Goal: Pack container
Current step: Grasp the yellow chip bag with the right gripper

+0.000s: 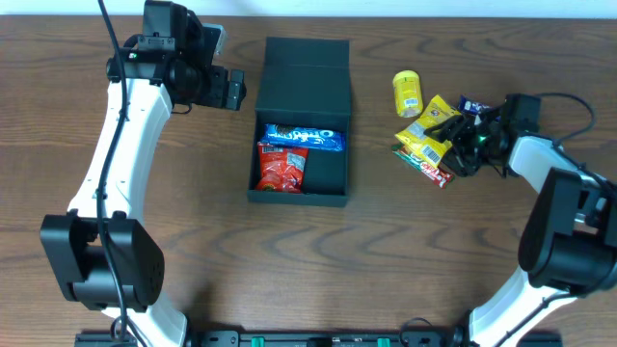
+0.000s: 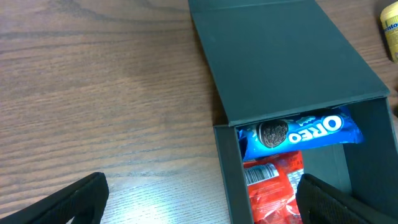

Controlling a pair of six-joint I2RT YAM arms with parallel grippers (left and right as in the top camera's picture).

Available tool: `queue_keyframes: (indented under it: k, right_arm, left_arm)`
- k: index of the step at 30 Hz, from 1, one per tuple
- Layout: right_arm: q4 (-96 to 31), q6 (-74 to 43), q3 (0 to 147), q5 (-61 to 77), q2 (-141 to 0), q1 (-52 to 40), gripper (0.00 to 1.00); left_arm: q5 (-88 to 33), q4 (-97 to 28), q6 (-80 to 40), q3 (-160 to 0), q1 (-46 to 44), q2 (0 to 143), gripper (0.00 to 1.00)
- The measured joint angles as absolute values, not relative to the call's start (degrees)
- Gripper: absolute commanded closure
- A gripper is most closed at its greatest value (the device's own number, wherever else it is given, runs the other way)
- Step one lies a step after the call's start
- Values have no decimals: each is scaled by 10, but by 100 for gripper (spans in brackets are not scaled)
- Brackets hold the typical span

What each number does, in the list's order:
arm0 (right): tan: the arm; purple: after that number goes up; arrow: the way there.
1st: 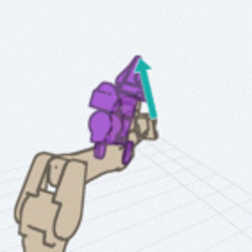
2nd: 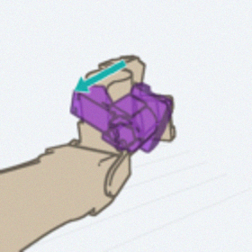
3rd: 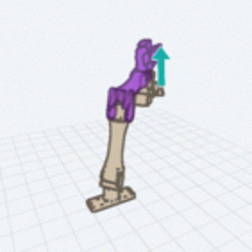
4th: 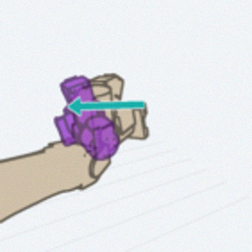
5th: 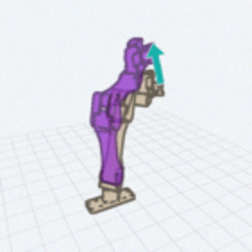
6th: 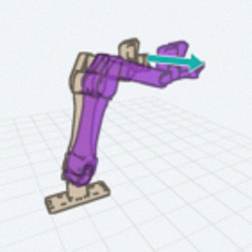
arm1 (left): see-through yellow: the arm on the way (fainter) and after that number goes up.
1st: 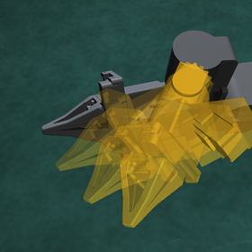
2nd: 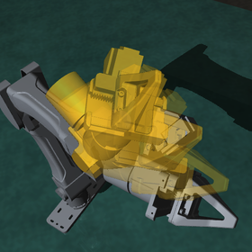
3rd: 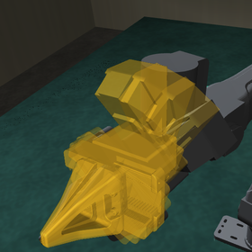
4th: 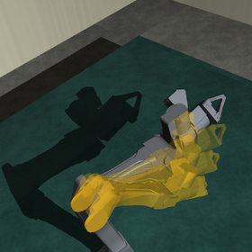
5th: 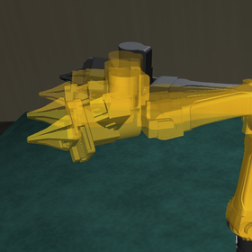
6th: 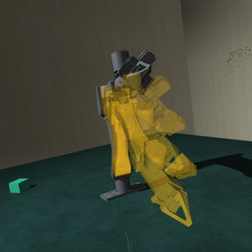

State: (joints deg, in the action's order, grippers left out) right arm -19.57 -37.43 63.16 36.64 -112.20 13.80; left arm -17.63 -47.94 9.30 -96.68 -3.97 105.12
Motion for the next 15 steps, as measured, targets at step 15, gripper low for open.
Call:
queue_keyframes:
  k: [15]
  right_arm:
    - [-201, -377, 631, 406, -1129, 138, 99]
  left_arm:
    - [-163, -480, 93, -967, -40, 1051, 3]
